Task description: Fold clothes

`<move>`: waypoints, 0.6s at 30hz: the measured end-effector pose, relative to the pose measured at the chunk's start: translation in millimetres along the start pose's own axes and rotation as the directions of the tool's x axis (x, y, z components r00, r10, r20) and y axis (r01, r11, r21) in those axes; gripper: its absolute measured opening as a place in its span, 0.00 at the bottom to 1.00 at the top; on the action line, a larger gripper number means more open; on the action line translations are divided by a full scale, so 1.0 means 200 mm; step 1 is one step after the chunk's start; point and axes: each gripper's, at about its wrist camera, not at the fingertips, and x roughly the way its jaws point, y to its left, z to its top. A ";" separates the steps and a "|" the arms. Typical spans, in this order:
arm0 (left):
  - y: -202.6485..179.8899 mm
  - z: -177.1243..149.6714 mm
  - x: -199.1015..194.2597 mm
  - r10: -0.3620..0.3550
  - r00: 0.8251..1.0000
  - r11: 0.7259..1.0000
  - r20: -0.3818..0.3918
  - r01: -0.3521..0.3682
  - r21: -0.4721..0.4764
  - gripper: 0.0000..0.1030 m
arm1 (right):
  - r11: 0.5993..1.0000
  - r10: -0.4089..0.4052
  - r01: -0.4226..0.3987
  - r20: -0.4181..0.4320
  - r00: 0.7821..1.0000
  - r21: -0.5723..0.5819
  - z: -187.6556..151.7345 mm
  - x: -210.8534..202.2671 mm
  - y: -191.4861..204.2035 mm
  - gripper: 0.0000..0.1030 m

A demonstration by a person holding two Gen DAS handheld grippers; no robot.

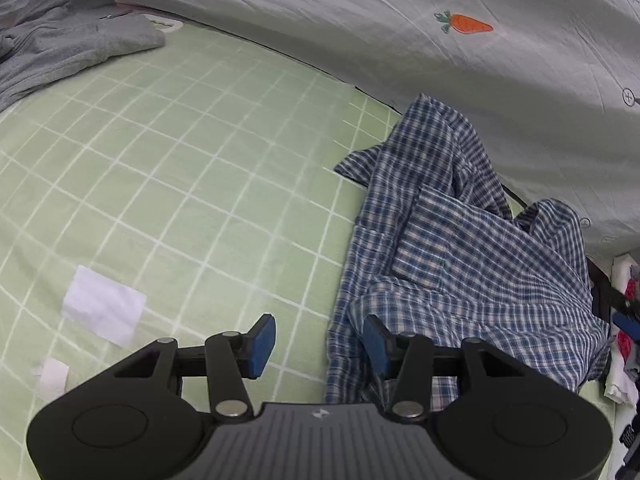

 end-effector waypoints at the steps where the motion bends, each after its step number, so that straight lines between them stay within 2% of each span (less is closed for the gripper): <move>1: -0.01 -0.01 0.00 -0.004 1.000 1.000 -0.005 0.004 0.004 0.49 | 0.999 0.030 -0.029 -0.019 0.999 0.041 0.00 0.05 0.01 0.73; 4: -0.03 -0.03 0.00 -0.009 1.000 1.000 -0.015 0.009 0.011 0.49 | 0.995 -0.039 0.049 -0.113 0.993 0.087 -0.01 0.21 0.04 0.73; 6: -0.03 -0.03 0.00 -0.009 1.000 1.000 -0.019 0.010 0.020 0.49 | 0.990 -0.110 0.122 -0.162 0.981 0.066 -0.02 0.28 0.06 0.73; 7: -0.03 -0.03 0.00 -0.010 1.000 1.000 -0.021 0.010 0.025 0.49 | 0.990 -0.114 0.128 -0.181 0.977 0.065 -0.04 0.31 0.06 0.73; 8: -0.03 -0.03 0.00 -0.009 1.000 1.000 -0.023 0.010 0.029 0.49 | 0.992 -0.076 0.093 -0.189 0.979 0.081 -0.05 0.32 0.04 0.65; 9: -0.04 -0.02 0.01 -0.009 1.000 0.999 -0.026 0.009 0.032 0.49 | 0.993 -0.023 0.045 -0.189 0.982 0.111 -0.06 0.32 0.03 0.36; 10: -0.04 -0.02 0.01 -0.008 1.000 0.999 -0.029 0.009 0.035 0.49 | 0.990 0.031 -0.005 -0.186 0.982 0.143 -0.07 0.31 0.01 0.18; 11: -0.04 -0.02 0.02 -0.008 0.999 0.999 -0.032 0.009 0.039 0.49 | 0.983 0.086 -0.054 -0.182 0.980 0.175 -0.08 0.30 -0.01 0.03; 15: -0.06 -0.03 0.02 -0.016 0.999 0.998 -0.040 0.018 0.057 0.49 | 0.988 0.102 -0.091 -0.079 0.992 0.125 -0.05 0.13 0.00 0.03; 18: -0.08 -0.04 0.02 -0.019 0.999 0.997 -0.044 0.022 0.072 0.49 | 0.990 0.048 -0.051 0.024 0.999 0.133 0.03 -0.04 -0.07 0.03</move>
